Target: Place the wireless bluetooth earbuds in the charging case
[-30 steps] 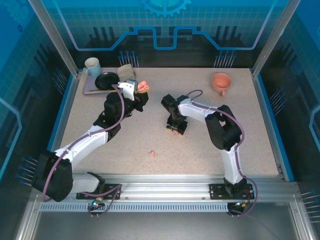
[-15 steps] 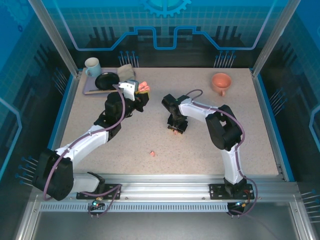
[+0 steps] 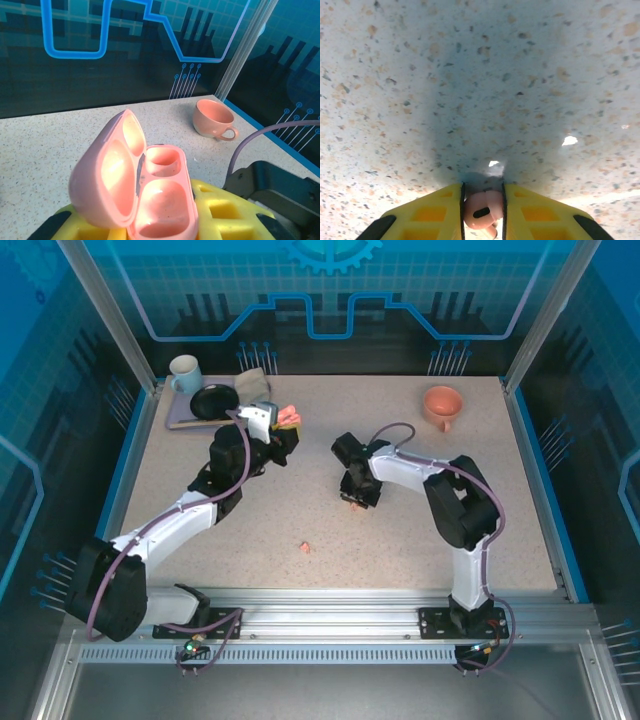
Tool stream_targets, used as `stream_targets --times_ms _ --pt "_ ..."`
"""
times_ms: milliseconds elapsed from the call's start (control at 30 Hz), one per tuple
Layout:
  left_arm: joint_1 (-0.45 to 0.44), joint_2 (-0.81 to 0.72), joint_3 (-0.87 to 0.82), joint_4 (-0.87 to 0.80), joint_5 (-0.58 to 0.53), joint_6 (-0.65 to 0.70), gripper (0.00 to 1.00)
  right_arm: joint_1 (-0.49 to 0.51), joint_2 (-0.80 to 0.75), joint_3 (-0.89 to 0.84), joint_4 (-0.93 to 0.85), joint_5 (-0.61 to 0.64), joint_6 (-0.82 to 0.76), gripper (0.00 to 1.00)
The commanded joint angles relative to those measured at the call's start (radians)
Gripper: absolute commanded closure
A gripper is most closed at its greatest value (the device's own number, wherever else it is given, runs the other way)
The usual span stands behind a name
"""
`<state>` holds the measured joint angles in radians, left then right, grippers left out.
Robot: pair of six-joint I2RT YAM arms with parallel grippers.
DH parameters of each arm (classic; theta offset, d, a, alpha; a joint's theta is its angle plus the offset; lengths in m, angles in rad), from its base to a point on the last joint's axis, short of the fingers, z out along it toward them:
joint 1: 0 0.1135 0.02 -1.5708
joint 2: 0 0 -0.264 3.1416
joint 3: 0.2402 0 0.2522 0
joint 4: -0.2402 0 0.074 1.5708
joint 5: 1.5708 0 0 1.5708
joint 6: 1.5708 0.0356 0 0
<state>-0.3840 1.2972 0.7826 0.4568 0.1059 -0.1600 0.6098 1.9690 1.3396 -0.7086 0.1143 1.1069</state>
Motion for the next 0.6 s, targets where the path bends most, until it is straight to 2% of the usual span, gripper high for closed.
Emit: stream_targets --times_ms 0,333,567 --pt "0.010 -0.043 -0.041 0.051 0.034 -0.013 1.00 -0.023 -0.080 -0.037 0.025 0.048 -0.048 0.78" --pt "-0.012 -0.069 -0.149 0.203 0.125 -0.012 1.00 -0.060 -0.396 -0.168 0.128 0.032 -0.139 0.77" --pt "-0.130 -0.044 -0.169 0.255 0.180 0.112 1.00 -0.084 -0.680 -0.189 0.222 0.006 -0.241 0.77"
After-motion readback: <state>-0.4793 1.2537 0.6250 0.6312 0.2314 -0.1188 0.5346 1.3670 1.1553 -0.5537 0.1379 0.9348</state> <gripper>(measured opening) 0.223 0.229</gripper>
